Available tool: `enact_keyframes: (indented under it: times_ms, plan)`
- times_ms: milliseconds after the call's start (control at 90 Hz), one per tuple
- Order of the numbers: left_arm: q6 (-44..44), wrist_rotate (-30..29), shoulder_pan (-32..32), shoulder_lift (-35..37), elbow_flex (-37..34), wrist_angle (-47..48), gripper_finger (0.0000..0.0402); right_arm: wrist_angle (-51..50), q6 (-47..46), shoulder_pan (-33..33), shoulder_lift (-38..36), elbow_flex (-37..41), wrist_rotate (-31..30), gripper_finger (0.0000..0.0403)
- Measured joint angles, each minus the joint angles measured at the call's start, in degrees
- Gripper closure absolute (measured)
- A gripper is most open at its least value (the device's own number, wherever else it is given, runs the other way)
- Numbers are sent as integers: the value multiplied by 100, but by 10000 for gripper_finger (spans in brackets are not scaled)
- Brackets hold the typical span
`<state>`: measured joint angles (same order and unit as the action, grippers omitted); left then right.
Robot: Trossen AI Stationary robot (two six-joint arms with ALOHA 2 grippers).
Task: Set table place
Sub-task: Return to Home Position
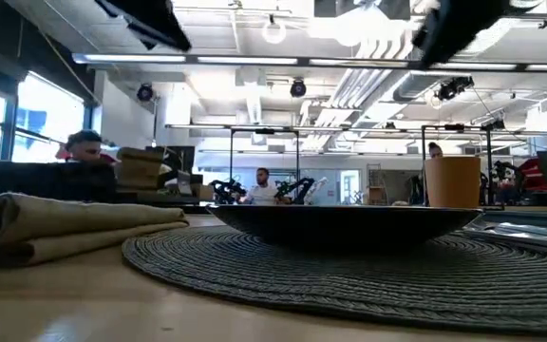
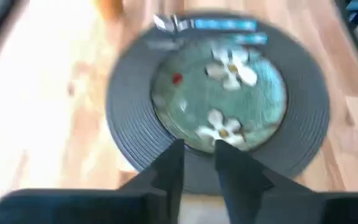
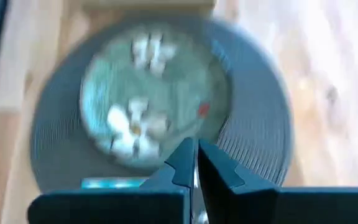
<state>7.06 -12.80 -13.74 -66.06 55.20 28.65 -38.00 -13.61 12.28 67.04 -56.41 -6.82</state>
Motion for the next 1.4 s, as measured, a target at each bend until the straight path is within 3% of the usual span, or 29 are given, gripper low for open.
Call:
enact_keyframes:
  times_ms: [78,344,622,722,878,1111,1400]
  plan:
    - [-254,211,330,470,-4,208,394,130,203,-428,-384,74,301,403]
    - [-519,376,954,1950,-86,654,399,597,293,-1114,-2297,847,714,403]
    - [-165,423,1121,3446,-1171,412,401,1786,-139,-1229,-4415,2411,610,403]
    - [246,23,1119,3844,-1577,479,400,1662,-484,-1229,-4932,2884,368,403]
    - [798,-745,1121,4143,-1981,457,399,1977,-1211,-1227,-5340,3389,118,403]
    - [667,-594,1121,4347,-2686,190,399,2789,-439,-1218,-5563,3944,463,403]
    - [517,-277,1119,5603,-3514,-596,399,4115,-154,-1220,-6239,5007,501,403]
